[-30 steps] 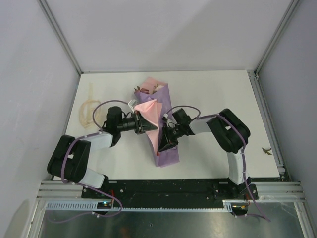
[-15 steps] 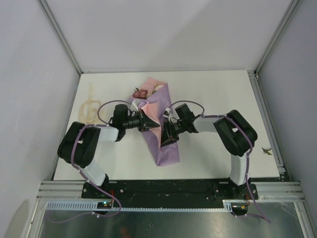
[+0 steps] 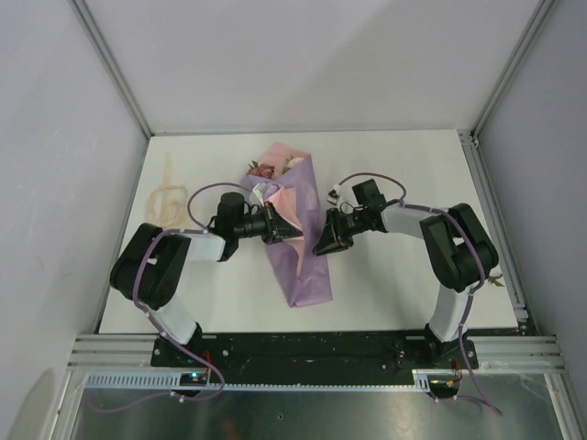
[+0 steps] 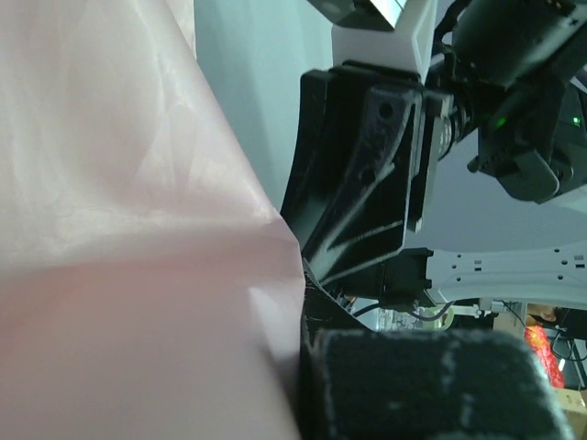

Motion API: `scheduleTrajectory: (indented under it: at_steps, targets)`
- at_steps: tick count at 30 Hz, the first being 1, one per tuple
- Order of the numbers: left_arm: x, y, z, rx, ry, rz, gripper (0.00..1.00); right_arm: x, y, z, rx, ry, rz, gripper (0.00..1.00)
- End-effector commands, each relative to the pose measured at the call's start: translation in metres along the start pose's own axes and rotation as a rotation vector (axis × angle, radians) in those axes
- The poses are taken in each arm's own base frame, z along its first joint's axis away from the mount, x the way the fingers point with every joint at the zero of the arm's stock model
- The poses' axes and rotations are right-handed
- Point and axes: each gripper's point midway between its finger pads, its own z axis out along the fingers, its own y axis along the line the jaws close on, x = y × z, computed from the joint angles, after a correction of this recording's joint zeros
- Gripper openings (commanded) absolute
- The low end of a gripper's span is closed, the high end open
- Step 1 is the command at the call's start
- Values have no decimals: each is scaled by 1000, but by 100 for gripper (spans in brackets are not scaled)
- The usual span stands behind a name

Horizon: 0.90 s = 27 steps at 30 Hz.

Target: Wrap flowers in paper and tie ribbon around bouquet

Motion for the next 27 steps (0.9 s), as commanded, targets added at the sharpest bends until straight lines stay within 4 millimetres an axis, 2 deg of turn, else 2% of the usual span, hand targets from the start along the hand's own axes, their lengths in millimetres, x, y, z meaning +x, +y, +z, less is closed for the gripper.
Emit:
scheduleTrajectory:
  at_steps: [1, 6, 11, 13, 16, 18, 21, 25, 27]
  targets:
    - [-11, -11, 14, 25, -20, 76, 0, -4, -7, -20, 18, -22, 0, 31]
    - [-8, -2, 31, -3, 4, 69, 0, -6, -17, -29, 12, -35, 64, 31]
    - [-6, 13, 47, -24, 35, 53, 2, -6, -22, -36, 14, -48, 80, 40]
    - [-5, 16, 52, -18, 56, 54, 18, -6, -24, -40, 18, -55, 80, 47]
    - [-1, 14, 56, 6, 97, 42, 48, -8, -25, -45, 27, -77, 70, 59]
    - [-1, 10, 56, 23, 109, 55, 60, -10, -24, -47, 27, -86, 66, 67]
    - [-1, 3, 55, 43, 116, 72, 69, -12, -22, -47, 14, -98, 64, 76]
    - [1, 1, 53, 48, 120, 78, 78, -16, -19, -41, -12, -113, 65, 80]
    - [3, 2, 53, 46, 121, 78, 86, -21, -14, -40, -31, -125, 59, 80]
